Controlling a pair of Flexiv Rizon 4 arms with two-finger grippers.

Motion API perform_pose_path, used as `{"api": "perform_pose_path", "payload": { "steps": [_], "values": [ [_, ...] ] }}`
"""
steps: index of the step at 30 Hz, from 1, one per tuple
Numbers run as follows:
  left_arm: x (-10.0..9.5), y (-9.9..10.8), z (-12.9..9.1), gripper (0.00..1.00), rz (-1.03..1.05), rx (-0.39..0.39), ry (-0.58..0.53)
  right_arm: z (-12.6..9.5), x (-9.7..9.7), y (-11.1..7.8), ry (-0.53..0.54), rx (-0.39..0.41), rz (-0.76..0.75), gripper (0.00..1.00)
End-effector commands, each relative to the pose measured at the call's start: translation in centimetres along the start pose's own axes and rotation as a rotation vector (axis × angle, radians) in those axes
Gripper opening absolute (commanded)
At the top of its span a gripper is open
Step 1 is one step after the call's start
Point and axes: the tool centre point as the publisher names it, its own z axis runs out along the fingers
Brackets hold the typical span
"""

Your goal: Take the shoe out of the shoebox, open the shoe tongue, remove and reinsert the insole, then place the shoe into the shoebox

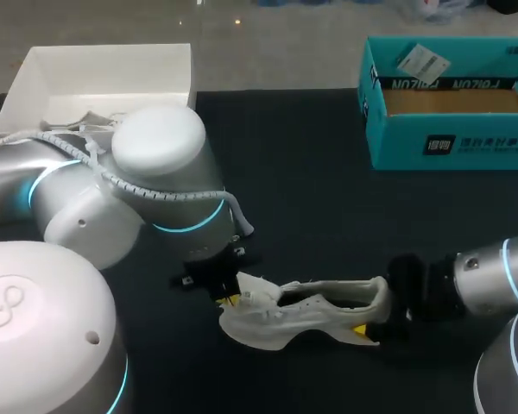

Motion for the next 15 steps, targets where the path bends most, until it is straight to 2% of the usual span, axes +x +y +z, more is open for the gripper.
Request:
{"api": "perform_pose_path", "payload": {
  "steps": [1, 8, 13, 15],
  "values": [
    [-1.4, -0.1, 1.5, 0.0, 0.005, -0.027, 0.095, 0.2, -0.2, -0.3, -0.005, 0.007, 0.003, 0.0],
    [-1.7, 0.2, 3.1, 0.0, -0.036, -0.063, 0.043, 0.2, -0.2, -0.3, -0.005, 0.007, 0.003, 0.0],
    [-1.6, 0.4, 3.3, 0.0, -0.028, -0.069, 0.046, 0.2, -0.2, -0.3, -0.005, 0.007, 0.003, 0.0],
    [-1.5, 0.5, 3.3, 0.17, -0.021, -0.07, 0.049, 0.2, -0.2, -0.3, -0.005, 0.007, 0.003, 0.0]
  ]
}}
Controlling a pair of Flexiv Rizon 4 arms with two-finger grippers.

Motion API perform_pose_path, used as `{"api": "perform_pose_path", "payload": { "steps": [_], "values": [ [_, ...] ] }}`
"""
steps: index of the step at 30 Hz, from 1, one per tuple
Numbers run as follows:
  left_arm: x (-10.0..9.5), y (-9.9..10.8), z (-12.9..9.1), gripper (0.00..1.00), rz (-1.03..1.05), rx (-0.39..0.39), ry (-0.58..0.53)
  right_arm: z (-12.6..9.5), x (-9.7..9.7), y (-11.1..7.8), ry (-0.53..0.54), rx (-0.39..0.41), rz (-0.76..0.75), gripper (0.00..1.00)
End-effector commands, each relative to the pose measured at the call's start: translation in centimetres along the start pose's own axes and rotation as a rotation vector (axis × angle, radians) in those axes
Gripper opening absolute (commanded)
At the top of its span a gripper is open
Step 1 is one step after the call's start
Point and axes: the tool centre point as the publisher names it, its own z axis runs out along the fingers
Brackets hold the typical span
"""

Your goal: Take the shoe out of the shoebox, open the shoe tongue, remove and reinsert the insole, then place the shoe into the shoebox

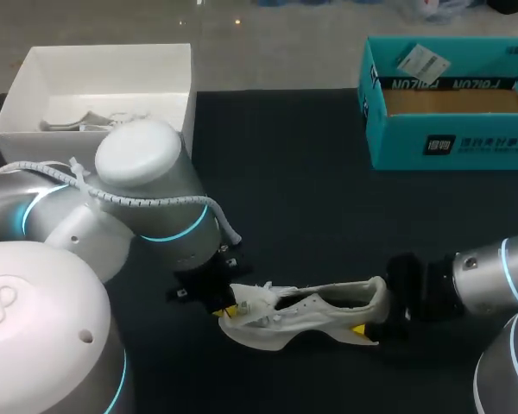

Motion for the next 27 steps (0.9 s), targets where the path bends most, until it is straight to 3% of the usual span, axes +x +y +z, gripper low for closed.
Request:
{"api": "perform_pose_path", "payload": {
  "steps": [1, 2, 3, 4, 9, 16, 21, 23, 27],
  "values": [
    [-0.4, 0.1, 0.2, 0.31, 0.017, -0.002, 0.004, 0.1, -0.2, -0.4, -0.005, 0.005, 0.003, 0.0],
    [-0.3, 0.1, 0.2, 0.45, 0.03, -0.002, 0.004, 0.1, -0.2, -0.4, -0.005, 0.005, 0.003, 0.0],
    [-0.2, 0.1, 0.2, 0.76, 0.033, -0.001, 0.004, 0.1, -0.2, -0.4, -0.005, 0.005, 0.003, 0.0],
    [-0.1, 0.1, 0.1, 1.0, 0.045, -0.001, 0.006, 0.1, -0.2, -0.4, -0.005, 0.005, 0.003, 0.0],
    [0.1, 0.1, -0.7, 1.0, 0.079, 0.014, 0.021, 0.1, -0.2, -0.4, -0.005, 0.005, 0.003, 0.0],
    [0.4, 0.1, -3.3, 1.0, 0.116, 0.056, 0.156, 0.1, -0.2, -0.4, -0.005, 0.005, 0.003, 0.0],
    [1.2, -0.1, -4.6, 1.0, 0.194, 0.074, 0.156, 0.1, -0.2, -0.4, -0.005, 0.005, 0.003, 0.0],
    [1.5, -0.3, -4.8, 1.0, 0.264, 0.042, 0.119, 0.1, -0.2, -0.4, -0.005, 0.005, 0.003, 0.0],
    [2.8, 0.3, -5.2, 1.0, 0.68, -0.047, 0.142, 0.1, -0.2, -0.4, -0.005, 0.005, 0.003, 0.0]
  ]
}}
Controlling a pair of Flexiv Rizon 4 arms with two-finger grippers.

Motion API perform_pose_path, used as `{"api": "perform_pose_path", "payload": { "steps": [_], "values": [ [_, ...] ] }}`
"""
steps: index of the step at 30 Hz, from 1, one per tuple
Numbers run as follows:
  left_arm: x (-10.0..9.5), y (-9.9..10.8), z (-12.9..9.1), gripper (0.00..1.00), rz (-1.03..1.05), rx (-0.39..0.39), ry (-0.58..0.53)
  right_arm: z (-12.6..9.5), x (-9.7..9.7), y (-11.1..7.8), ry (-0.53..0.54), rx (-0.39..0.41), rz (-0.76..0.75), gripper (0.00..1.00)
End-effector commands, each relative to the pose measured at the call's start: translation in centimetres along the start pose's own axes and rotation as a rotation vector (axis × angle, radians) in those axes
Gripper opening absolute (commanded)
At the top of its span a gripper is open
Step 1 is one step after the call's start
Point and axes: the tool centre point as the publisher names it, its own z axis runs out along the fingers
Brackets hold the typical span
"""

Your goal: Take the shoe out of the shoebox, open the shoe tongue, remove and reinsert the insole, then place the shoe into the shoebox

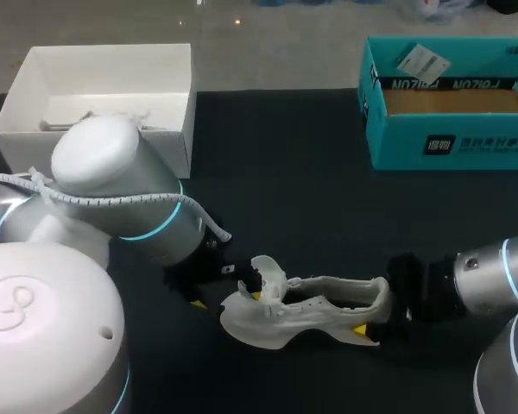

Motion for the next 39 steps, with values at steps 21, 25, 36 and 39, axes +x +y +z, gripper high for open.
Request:
{"api": "perform_pose_path", "payload": {
  "steps": [21, 25, 36, 39],
  "values": [
    [5.9, 1.6, -4.7, 1.0, 1.63, -0.231, -0.179, 0.1, -0.1, -0.2, -0.003, 0.003, 0.001, 0.0],
    [5.9, 1.6, -4.7, 1.0, 1.63, -0.231, -0.179, 0.1, -0.1, -0.2, -0.003, 0.003, 0.001, 0.0],
    [6.9, 1.6, -4.7, 1.0, 1.651, -0.244, -0.228, 0.1, -0.1, -0.2, -0.003, 0.003, 0.001, 0.0],
    [7.7, 1.7, -4.9, 1.0, 1.653, -0.237, -0.261, 0.1, -0.1, -0.2, -0.003, 0.003, 0.001, 0.0]
  ]
}}
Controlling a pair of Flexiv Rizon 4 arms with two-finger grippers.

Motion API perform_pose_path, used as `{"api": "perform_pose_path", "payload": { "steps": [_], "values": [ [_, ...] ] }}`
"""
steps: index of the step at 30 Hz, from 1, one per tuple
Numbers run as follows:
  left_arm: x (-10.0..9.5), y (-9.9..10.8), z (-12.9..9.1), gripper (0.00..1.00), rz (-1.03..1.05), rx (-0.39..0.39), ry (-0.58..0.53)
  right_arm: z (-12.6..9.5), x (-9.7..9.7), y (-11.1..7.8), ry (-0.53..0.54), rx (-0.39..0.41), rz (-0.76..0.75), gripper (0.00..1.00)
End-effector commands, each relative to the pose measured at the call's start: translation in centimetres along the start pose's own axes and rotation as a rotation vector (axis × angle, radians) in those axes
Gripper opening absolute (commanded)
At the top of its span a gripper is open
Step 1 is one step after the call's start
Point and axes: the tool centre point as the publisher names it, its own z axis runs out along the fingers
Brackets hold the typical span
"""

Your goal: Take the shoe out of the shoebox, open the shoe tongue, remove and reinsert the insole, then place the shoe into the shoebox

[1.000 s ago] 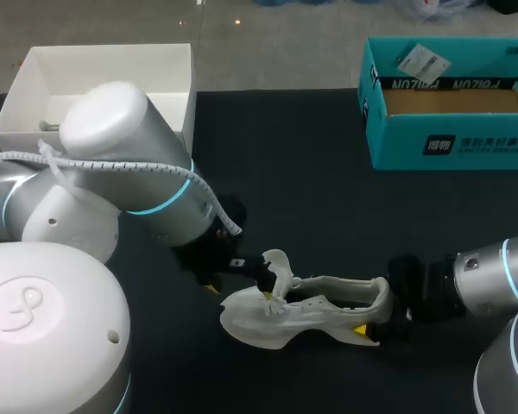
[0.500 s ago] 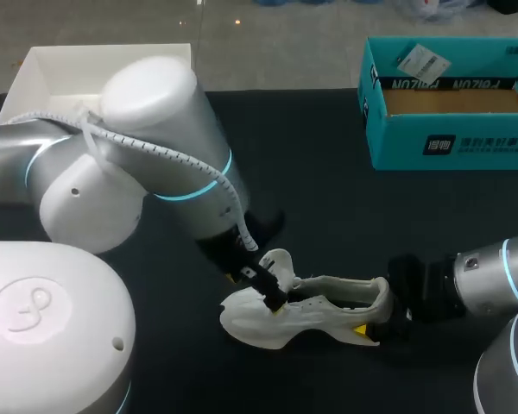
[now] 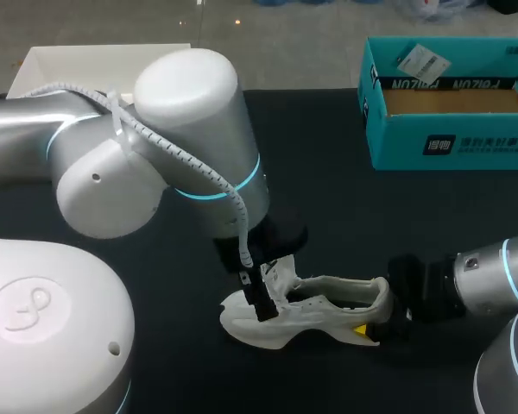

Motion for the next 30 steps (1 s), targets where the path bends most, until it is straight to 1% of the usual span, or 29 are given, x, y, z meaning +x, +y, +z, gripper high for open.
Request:
{"api": "perform_pose_path", "payload": {
  "steps": [1, 2, 3, 4, 7, 9, 11, 15, 17, 18, 19, 20, 21, 25, 28, 30],
  "values": [
    [0.6, -1.7, -0.3, 1.0, 0.37, -0.155, -0.125, 0.1, -0.1, -0.2, -0.003, 0.003, 0.001, 0.0],
    [0.6, -1.8, -0.4, 0.75, 0.368, -0.16, -0.133, 0.1, -0.1, -0.2, -0.003, 0.003, 0.001, 0.0],
    [0.6, -1.9, -0.5, 0.43, 0.361, -0.159, -0.137, 0.1, -0.1, -0.2, -0.003, 0.003, 0.001, 0.0],
    [0.5, -2.1, -0.7, 0.0, 0.36, -0.171, -0.147, 0.1, -0.1, -0.2, -0.003, 0.003, 0.001, 0.0],
    [0.5, -2.6, -1.5, 0.0, 0.358, -0.17, -0.168, 0.1, -0.1, -0.2, -0.003, 0.003, 0.001, 0.0],
    [0.6, -2.9, -2.3, 0.0, 0.354, -0.186, -0.192, 0.1, -0.1, -0.2, -0.003, 0.003, 0.001, 0.0],
    [0.6, -3.3, -2.3, 0.0, 0.354, -0.199, -0.201, 0.1, -0.1, -0.2, -0.003, 0.003, 0.001, 0.0],
    [-0.1, -4.0, -1.3, 0.0, 0.307, -0.228, -0.227, 0.1, -0.1, -0.2, -0.003, 0.003, 0.001, 0.0],
    [-0.5, -4.3, -0.7, 0.0, 0.25, -0.226, -0.252, 0.1, -0.1, -0.2, -0.003, 0.003, 0.001, 0.0],
    [-0.8, -4.5, -0.4, 0.0, 0.214, -0.217, -0.269, 0.1, -0.1, -0.2, -0.003, 0.003, 0.001, 0.0],
    [-0.9, -4.6, -0.1, 0.0, 0.198, -0.182, -0.268, 0.1, -0.1, -0.2, -0.003, 0.003, 0.001, 0.0],
    [-1.0, -4.8, 0.3, 0.0, 0.186, -0.163, -0.263, 0.1, -0.1, -0.2, -0.003, 0.003, 0.001, 0.0],
    [-1.0, -5.0, 0.6, 0.0, 0.177, -0.157, -0.268, 0.1, -0.1, -0.2, -0.003, 0.003, 0.001, 0.0],
    [-1.2, -5.8, 1.9, 0.0, 0.19, -0.151, -0.238, 0.1, -0.1, -0.2, -0.003, 0.003, 0.001, 0.0],
    [-1.3, -6.4, 2.7, 0.0, 0.24, -0.158, -0.173, 0.1, -0.1, -0.2, -0.003, 0.003, 0.001, 0.0],
    [-1.3, -6.4, 2.7, 0.0, 0.24, -0.158, -0.173, 0.1, -0.1, -0.2, -0.003, 0.003, 0.001, 0.0]
  ]
}}
